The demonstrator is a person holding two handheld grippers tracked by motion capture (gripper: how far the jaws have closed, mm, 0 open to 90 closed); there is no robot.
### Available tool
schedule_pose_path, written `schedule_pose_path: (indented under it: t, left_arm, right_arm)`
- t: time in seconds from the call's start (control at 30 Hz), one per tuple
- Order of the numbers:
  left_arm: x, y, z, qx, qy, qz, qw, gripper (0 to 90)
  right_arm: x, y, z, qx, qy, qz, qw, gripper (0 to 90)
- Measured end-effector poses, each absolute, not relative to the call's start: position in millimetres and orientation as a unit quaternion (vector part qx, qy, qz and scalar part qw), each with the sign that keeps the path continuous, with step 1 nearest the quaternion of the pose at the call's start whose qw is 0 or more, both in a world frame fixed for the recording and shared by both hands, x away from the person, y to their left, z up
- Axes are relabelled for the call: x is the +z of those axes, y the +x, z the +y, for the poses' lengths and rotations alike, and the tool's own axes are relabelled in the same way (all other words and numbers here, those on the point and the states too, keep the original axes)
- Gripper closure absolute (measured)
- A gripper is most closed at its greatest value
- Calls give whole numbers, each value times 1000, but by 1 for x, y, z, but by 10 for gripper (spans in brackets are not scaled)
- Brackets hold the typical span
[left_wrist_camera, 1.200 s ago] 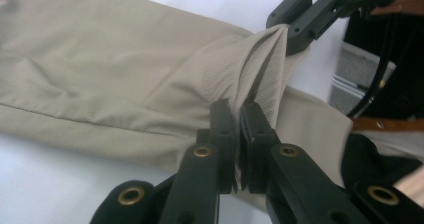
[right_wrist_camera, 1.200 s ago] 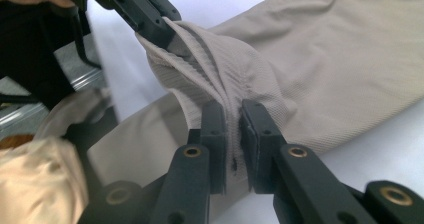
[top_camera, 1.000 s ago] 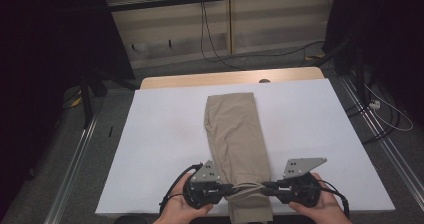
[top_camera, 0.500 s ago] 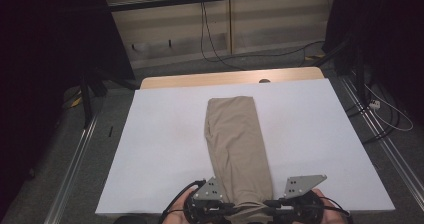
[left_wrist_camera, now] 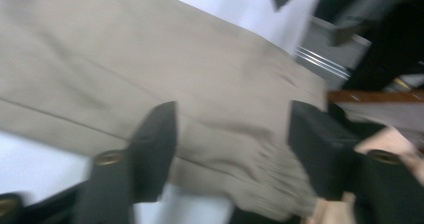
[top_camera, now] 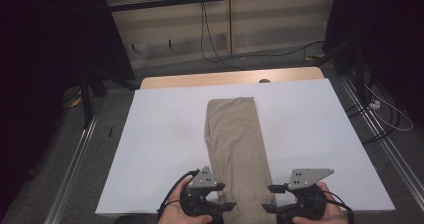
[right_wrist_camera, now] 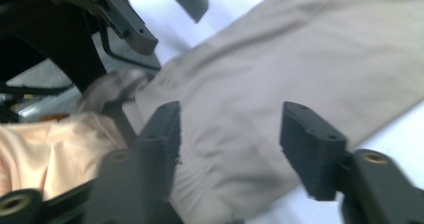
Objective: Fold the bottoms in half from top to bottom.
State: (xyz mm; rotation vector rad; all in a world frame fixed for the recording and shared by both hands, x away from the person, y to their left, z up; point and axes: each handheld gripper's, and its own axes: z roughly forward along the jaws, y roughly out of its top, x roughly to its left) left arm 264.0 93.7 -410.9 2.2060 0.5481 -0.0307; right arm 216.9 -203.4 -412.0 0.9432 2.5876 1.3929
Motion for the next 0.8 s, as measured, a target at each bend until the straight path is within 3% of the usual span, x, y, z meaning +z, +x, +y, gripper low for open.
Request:
schedule_pose_path:
  t: [0.17,0.27,0.4,0.47,0.63,0.8]
  left_arm:
    - [-416,288,96,54,873,254,413,164]
    - [-423,302,97,74,872,267,403,151]
    - [-423,321,98,99,863,272,415,93]
    - [-422,333,101,86,862,284,411,83]
    - [-417,366,110,127,849,302,415,81]
    - [-408,397,112,134,824,336,437,95]
  right_arm:
    - [-411,234,-204,446,328,830,65,320]
    - [-415,249,-204,423,332,839,81,255]
    - [-418,274,-207,421,347,833,92,236]
    - [-419,286,-207,421,347,832,97,222]
    - [-416,315,-208,409,352,835,113,188]
    - [-410,353,-214,413,376,818,134,190]
